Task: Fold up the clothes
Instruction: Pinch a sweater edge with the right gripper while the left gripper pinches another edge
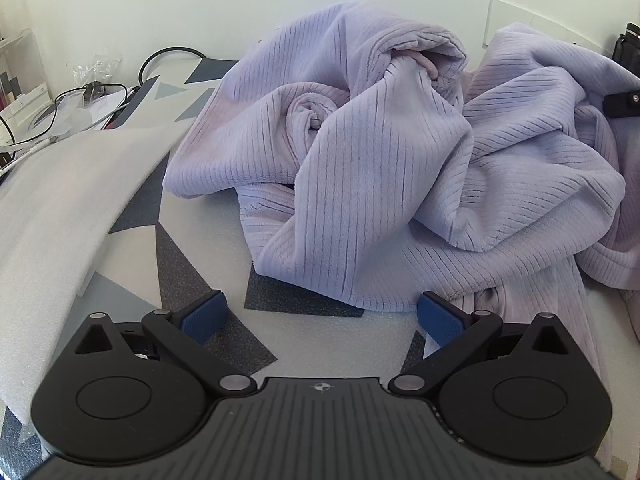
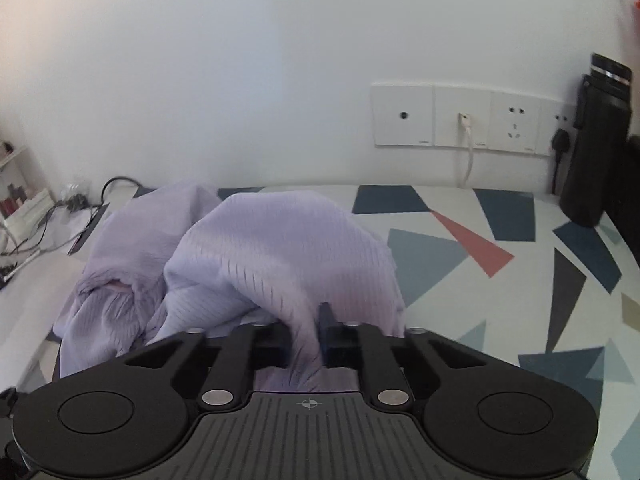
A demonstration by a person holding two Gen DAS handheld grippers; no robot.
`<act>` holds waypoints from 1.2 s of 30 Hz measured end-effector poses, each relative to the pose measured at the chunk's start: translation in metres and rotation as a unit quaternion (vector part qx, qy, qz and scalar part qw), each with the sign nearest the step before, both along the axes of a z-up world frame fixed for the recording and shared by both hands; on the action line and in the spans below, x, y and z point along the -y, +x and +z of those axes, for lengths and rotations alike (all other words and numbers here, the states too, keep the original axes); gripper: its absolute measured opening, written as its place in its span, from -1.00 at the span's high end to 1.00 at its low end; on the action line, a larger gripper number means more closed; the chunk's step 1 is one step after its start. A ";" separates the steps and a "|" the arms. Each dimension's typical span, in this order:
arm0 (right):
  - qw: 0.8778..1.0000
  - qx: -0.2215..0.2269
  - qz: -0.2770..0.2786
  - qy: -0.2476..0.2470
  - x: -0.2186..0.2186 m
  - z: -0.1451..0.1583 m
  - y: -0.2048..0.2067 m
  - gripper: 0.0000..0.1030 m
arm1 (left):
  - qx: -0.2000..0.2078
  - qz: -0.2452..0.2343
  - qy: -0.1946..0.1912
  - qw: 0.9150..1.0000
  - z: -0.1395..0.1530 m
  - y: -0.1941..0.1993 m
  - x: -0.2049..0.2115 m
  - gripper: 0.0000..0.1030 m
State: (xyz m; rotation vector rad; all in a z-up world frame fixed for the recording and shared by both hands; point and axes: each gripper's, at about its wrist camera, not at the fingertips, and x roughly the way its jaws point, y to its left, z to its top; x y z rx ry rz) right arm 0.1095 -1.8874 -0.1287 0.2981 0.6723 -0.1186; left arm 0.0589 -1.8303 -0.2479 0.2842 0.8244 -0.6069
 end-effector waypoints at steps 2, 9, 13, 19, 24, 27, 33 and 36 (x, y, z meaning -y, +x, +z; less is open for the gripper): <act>0.999 0.026 -0.033 0.016 0.017 0.005 -0.014 0.90 | -0.001 -0.003 0.000 1.000 0.000 0.000 0.000 -1.00; 0.985 0.057 -0.165 0.003 0.079 0.010 -0.069 0.90 | -0.007 -0.008 0.005 1.000 0.001 0.003 0.000 -1.00; 0.972 0.016 -0.233 0.007 0.106 -0.015 -0.091 0.90 | -0.011 -0.010 0.007 1.000 0.002 0.004 0.000 -1.00; 0.972 -0.016 -0.234 0.029 0.112 -0.042 -0.107 0.90 | -0.027 -0.038 0.003 0.999 0.007 0.009 -0.004 -1.00; 0.974 -0.016 -0.225 0.034 0.112 -0.045 -0.106 0.90 | 0.029 -0.091 -0.039 0.995 0.030 0.002 -0.008 -0.99; 0.975 -0.026 -0.218 0.033 0.112 -0.047 -0.104 0.88 | 0.046 -0.118 -0.029 0.992 0.035 0.005 0.007 -0.81; 0.983 -0.017 -0.178 -0.045 0.093 -0.024 -0.098 0.32 | -0.047 -0.094 -0.082 0.991 0.029 0.028 0.014 0.62; 0.986 -0.003 -0.158 -0.059 0.085 -0.011 -0.093 -0.01 | -0.037 -0.100 -0.089 0.990 0.034 0.024 0.007 0.77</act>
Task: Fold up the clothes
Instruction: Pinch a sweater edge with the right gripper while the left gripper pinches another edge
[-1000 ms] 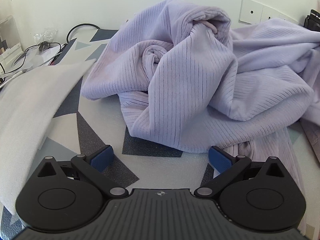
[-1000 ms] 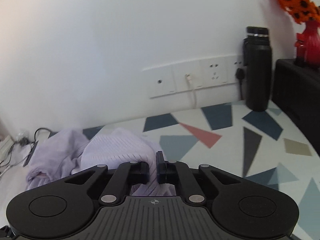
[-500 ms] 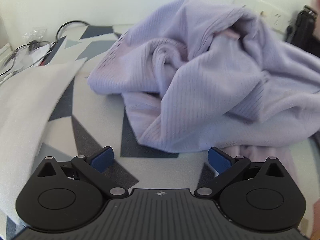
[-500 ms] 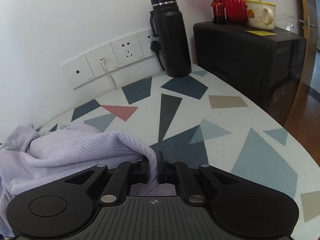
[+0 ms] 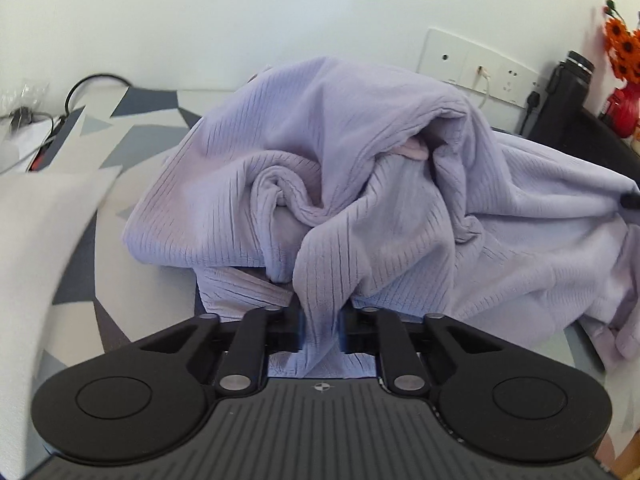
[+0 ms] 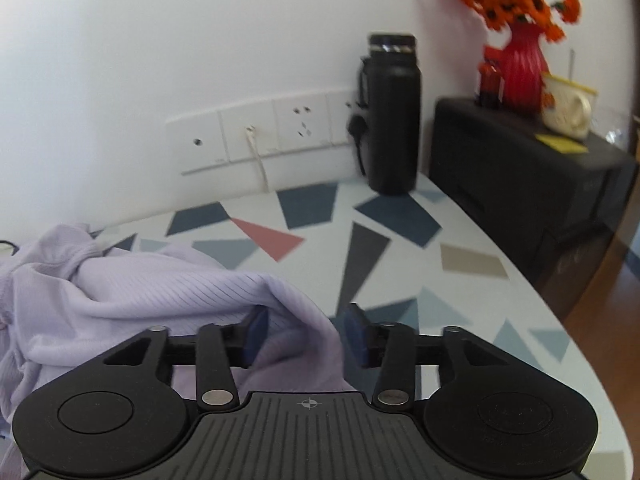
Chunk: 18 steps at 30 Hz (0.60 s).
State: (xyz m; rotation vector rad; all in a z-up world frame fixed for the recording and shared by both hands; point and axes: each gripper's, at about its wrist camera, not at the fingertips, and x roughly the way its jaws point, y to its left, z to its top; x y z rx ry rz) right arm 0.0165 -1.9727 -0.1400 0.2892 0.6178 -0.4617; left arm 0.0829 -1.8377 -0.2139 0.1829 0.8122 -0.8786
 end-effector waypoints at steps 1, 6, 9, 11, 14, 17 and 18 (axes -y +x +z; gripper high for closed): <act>1.000 0.002 0.004 -0.001 -0.002 0.003 0.002 -0.02 | 0.003 -0.001 -0.005 1.000 0.002 -0.001 -0.003 0.78; 0.999 0.020 0.048 -0.013 -0.025 0.017 0.011 -0.12 | 0.003 -0.005 -0.069 0.998 0.035 -0.004 -0.041 0.81; 0.995 0.023 0.092 -0.024 -0.046 0.019 0.023 -0.17 | -0.015 -0.020 -0.062 0.998 0.034 -0.010 -0.057 0.81; 0.992 0.022 0.122 -0.019 -0.061 0.017 0.033 -0.17 | -0.034 -0.026 -0.051 0.998 0.029 -0.013 -0.067 0.81; 0.985 0.025 0.172 -0.014 -0.090 0.017 0.050 -0.17 | -0.064 -0.012 -0.045 0.997 0.015 -0.019 -0.077 0.81; 0.971 0.024 0.236 -0.015 -0.123 0.014 0.065 -0.17 | -0.059 -0.015 -0.046 0.997 0.016 -0.024 -0.081 0.81; 0.966 0.022 0.257 -0.016 -0.133 0.012 0.070 -0.18 | -0.057 -0.017 -0.045 0.997 0.017 -0.025 -0.082 0.81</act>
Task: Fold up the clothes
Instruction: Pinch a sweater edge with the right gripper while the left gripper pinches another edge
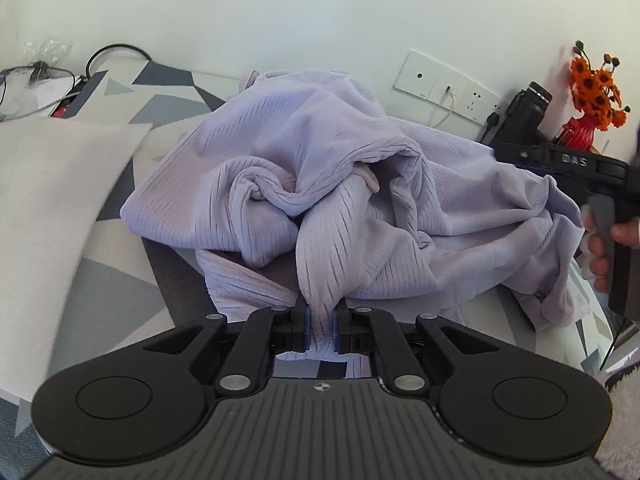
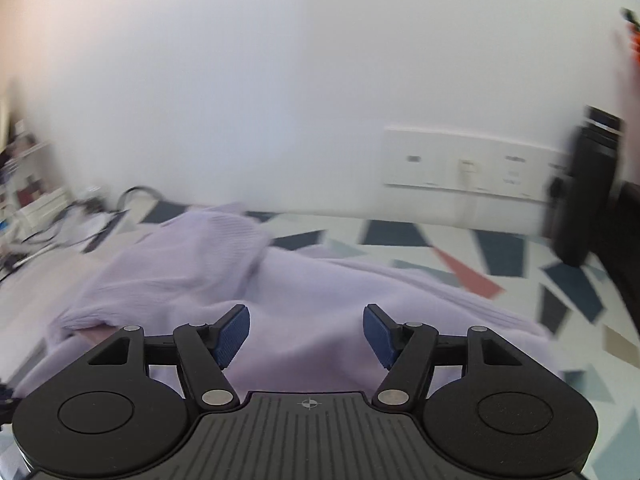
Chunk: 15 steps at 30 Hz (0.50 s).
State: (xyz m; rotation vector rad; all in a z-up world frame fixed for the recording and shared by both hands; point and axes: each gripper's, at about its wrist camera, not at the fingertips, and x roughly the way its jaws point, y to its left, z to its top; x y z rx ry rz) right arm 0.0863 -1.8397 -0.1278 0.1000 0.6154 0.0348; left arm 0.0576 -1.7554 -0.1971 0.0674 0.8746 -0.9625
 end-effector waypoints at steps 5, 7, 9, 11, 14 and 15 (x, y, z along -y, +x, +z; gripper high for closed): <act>0.994 -0.010 0.102 -0.029 -0.052 -0.011 0.019 -0.35 | -0.010 0.003 0.001 1.000 -0.004 0.004 -0.004 0.81; 0.989 -0.013 0.133 -0.060 -0.072 -0.017 0.025 -0.35 | -0.010 0.002 0.003 1.000 -0.006 0.003 -0.003 0.81; 0.987 -0.008 0.143 -0.073 -0.085 -0.020 0.032 -0.24 | -0.008 0.000 0.010 1.000 -0.007 0.001 -0.001 0.81; 0.989 -0.012 0.138 -0.046 -0.082 -0.019 0.043 0.35 | -0.008 -0.002 0.014 1.000 -0.009 0.001 0.001 0.80; 0.995 0.000 0.099 0.025 -0.062 -0.010 0.052 0.80 | -0.011 -0.003 0.019 1.000 -0.013 0.003 0.001 0.80; 0.996 0.019 0.079 0.043 -0.050 -0.004 0.051 0.81 | -0.011 -0.003 0.019 1.000 -0.013 0.003 0.002 0.80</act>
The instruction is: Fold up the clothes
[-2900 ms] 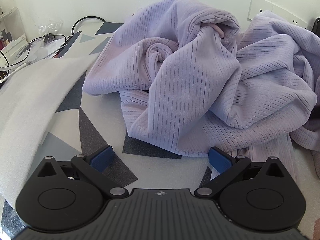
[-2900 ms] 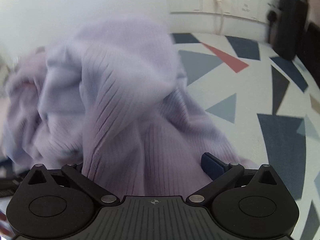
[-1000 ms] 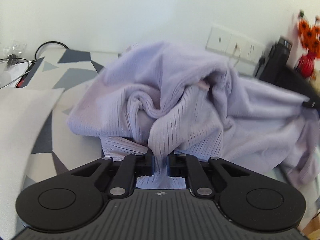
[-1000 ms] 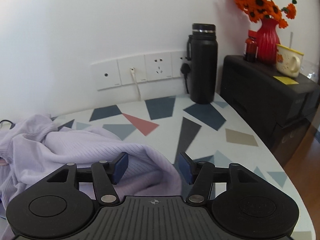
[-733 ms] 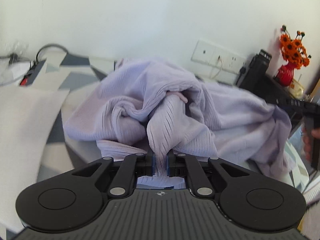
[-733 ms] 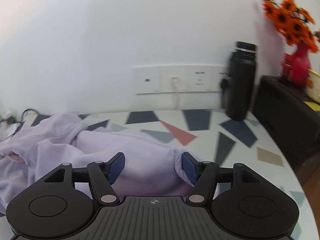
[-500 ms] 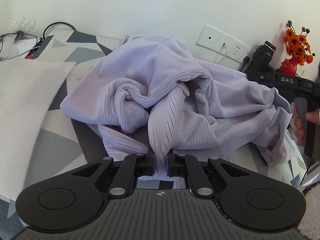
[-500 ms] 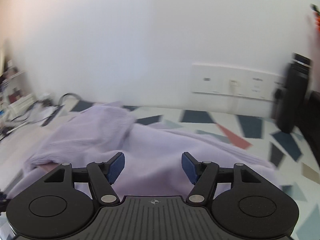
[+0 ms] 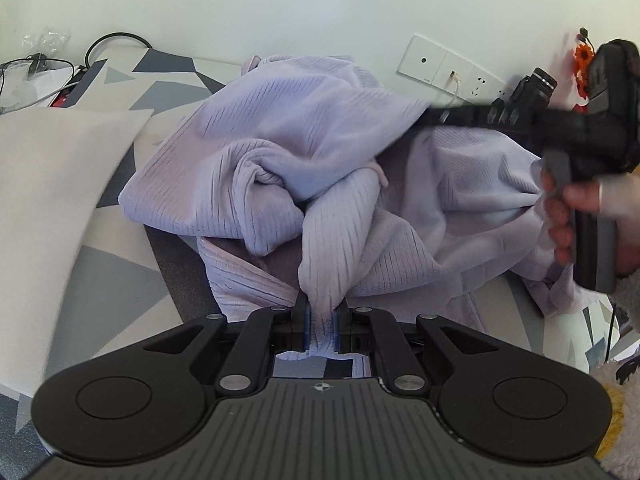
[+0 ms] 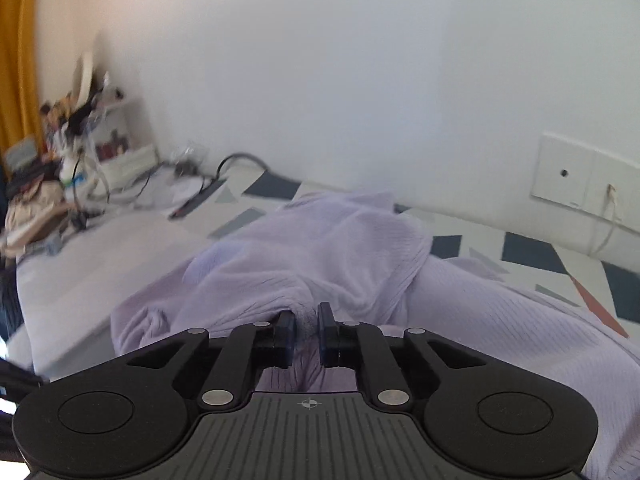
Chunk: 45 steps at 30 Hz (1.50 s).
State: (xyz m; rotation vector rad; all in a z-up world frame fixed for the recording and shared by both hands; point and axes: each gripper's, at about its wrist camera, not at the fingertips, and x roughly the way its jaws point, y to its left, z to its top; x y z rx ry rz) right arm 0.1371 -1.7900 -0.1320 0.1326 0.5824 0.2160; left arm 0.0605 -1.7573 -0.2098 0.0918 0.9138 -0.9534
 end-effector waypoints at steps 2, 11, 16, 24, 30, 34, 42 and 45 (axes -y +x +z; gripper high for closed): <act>0.998 0.040 -0.042 0.014 0.024 0.018 -0.012 0.82 | -0.001 -0.001 0.000 1.000 0.000 0.000 0.001 0.80; 0.961 0.125 -0.242 0.037 0.132 0.051 -0.110 0.83 | -0.004 -0.134 -0.098 0.986 0.035 -0.020 0.045 0.78; 0.920 0.064 -0.380 0.075 0.207 0.014 -0.160 0.83 | 0.008 -0.202 -0.076 0.976 0.036 -0.035 0.073 0.56; 0.874 -0.036 -0.466 0.135 0.251 -0.056 -0.208 0.45 | -0.040 -0.163 -0.040 0.985 0.015 -0.019 0.079 0.53; 0.903 -0.039 -0.427 0.020 0.224 -0.027 -0.201 0.10 | -0.046 -0.158 0.009 0.986 -0.010 -0.014 0.091 0.28; 0.927 -0.022 -0.369 -0.059 0.197 0.001 -0.196 -0.40 | -0.029 -0.143 0.012 0.989 -0.010 -0.016 0.092 0.20; 0.961 -0.002 -0.241 -0.136 0.143 0.021 -0.163 -0.85 | 0.016 -0.084 0.021 0.996 -0.005 -0.002 0.095 -0.52; 0.967 -0.013 -0.195 -0.160 0.127 0.009 -0.141 -0.94 | -0.005 -0.095 0.046 0.994 -0.016 0.002 0.102 -0.52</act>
